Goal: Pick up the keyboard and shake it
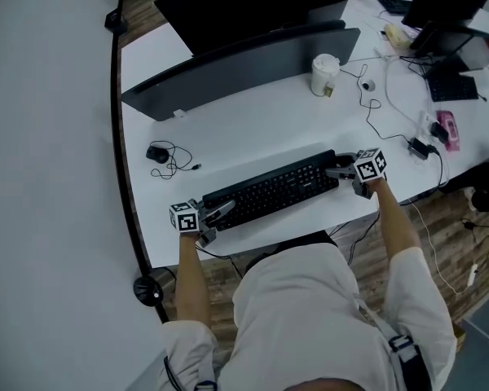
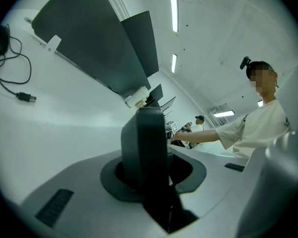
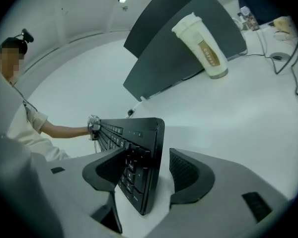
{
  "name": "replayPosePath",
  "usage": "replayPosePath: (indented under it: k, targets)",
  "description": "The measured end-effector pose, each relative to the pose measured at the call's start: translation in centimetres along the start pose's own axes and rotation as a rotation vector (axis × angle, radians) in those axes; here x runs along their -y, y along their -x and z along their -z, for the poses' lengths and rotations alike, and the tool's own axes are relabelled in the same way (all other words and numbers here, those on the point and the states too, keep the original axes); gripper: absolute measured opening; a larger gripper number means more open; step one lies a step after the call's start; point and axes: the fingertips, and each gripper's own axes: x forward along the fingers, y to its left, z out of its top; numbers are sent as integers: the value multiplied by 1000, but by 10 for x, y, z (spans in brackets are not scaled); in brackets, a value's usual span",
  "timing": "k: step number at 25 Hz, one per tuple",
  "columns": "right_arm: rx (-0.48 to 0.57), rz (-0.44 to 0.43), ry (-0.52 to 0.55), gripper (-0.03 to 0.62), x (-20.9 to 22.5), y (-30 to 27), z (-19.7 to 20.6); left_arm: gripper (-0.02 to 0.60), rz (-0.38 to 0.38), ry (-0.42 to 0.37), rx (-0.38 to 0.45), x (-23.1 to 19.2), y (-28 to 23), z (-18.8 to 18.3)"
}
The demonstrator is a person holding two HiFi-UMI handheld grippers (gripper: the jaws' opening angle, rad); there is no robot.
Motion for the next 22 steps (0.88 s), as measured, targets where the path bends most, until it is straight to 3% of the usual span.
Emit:
replayPosePath:
  k: [5, 9, 17, 22]
  targets:
    - [-157, -131, 36, 271, -22, -16, 14, 115, 23, -37, -24, 6, -3, 3]
    - [-162, -158, 89, 235, -29, -15, 8, 109, 28, -49, -18, 7, 0, 2]
    - [-260, -198, 253, 179, -47, 7, -2, 106, 62, -205, -58, 22, -4, -15]
    - [-334, -164, 465, 152, -62, 19, -19, 106, 64, -396, -98, 40, -3, -35]
